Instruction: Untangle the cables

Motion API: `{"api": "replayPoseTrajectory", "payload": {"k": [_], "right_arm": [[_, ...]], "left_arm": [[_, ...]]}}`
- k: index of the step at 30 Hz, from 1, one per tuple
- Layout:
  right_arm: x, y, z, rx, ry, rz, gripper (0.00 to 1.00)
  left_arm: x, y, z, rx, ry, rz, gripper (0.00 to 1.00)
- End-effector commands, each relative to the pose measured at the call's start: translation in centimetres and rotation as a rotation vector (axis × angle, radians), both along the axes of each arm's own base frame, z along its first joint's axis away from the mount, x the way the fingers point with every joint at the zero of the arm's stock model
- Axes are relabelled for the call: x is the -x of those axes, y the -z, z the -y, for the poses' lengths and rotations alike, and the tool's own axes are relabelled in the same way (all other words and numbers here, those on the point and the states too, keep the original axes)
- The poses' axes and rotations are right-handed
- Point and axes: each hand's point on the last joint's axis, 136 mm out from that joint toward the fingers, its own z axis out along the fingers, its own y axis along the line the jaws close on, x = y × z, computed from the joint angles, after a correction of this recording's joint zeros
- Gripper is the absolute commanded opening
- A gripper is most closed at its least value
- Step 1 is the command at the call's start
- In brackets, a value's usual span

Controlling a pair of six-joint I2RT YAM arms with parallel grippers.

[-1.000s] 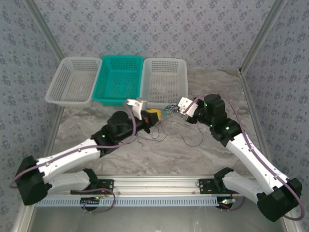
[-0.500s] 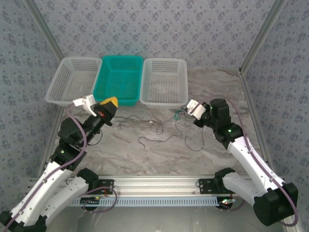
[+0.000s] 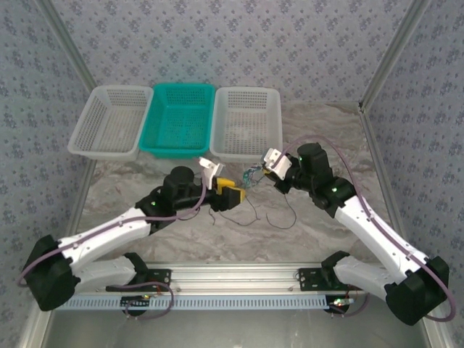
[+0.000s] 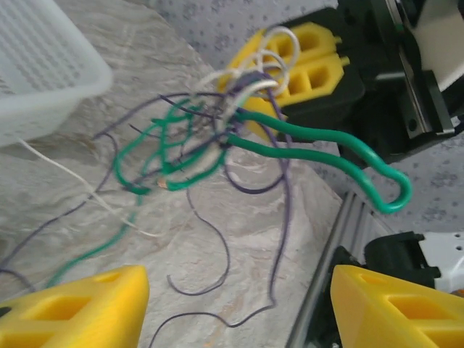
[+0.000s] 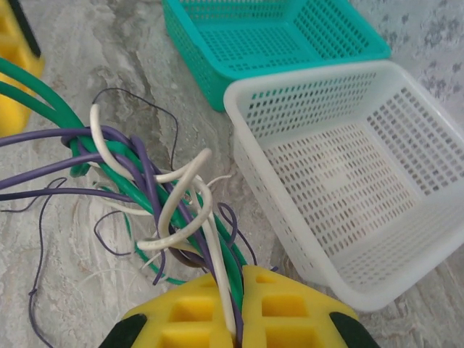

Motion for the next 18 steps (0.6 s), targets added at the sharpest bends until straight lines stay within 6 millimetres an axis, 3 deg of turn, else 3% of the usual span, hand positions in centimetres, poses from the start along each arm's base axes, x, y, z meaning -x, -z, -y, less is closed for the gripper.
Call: {"api": "replayPoseTrajectory", "payload": {"k": [1, 4, 7, 10, 14, 18], "right_arm": [[-0.9, -2.1, 0.2, -0.04, 0.061, 0.024, 0.0], [-1.2, -2.2, 0.4, -0.042, 0.079, 0.025, 0.0], [-1.3, -2.2, 0.3, -0.059, 0.089, 0.018, 0.0], [-1.1, -1.9, 0.4, -0.07, 0.093, 0.013, 0.0], [-0.8, -0.1, 1.1, -0.06, 0.135, -0.028, 0.0], [0.2, 1.5, 1.5, -0.106, 0.172, -0.076, 0.08]], "left_arm": [[1.2, -1.9, 2.8, 0.091, 0.109, 0.039, 0.7], [2.0, -1.8, 4.8, 0.115, 0.155, 0.032, 0.7], [0.2, -0.6, 5.3, 0.084, 0.061, 0.024, 0.65], [-2.3, -0.5, 4.4, 0.087, -0.085, 0.043, 0.39], [-3.4, -2.6, 3.1, 0.127, -0.16, 0.091, 0.02], [-3.8, -3.9, 1.1, 0.127, -0.197, 0.11, 0.0]]}}
